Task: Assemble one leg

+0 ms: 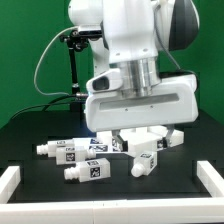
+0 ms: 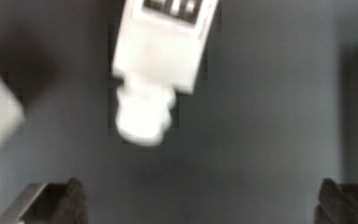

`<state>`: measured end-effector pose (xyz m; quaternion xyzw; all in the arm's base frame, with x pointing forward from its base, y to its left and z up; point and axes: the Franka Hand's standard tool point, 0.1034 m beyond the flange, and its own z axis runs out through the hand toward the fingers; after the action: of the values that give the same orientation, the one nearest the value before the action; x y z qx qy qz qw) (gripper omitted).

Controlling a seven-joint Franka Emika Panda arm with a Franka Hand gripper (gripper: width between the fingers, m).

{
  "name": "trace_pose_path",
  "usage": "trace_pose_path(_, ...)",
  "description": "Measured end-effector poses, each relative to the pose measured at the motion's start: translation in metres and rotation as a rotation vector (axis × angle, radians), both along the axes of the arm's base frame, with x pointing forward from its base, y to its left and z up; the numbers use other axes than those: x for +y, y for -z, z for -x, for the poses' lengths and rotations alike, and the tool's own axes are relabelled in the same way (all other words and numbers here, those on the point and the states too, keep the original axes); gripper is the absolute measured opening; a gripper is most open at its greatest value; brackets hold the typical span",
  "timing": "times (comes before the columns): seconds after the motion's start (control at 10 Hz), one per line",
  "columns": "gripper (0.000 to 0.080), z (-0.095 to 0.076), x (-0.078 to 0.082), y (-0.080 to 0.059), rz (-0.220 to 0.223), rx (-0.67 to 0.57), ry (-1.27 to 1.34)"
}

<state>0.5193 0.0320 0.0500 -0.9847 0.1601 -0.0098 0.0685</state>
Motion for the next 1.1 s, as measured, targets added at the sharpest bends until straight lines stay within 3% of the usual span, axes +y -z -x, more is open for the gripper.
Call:
trace_pose_path(0.1,0.0650,0.013,0.003,0.011,-0.001,0.030,0.075)
trace_pose_path(0.4,0.0650,0.022,0.012,0.038,0.009,0.019,0.089)
trace_pose_path(0.6,0.0650,0.022,0.016,0.040,0.012,0.007,0.074)
trace_pose_path(0.7,0.0543,0.022,0.016,0.040,0.012,0.008,0.074)
trace_pose_path(0.8,0.0364,0.022,0.016,0.040,0.012,0.008,0.073)
trace_pose_path(0.9,0.0364,0.022,0.020,0.040,0.011,0.008,0.074)
trace_pose_path(1.0,0.0284,0.027,0.035,0.038,0.005,0.014,0.093)
trace_pose_path(1.1,0.0284,0.038,0.059,0.036,0.002,0.025,0.113)
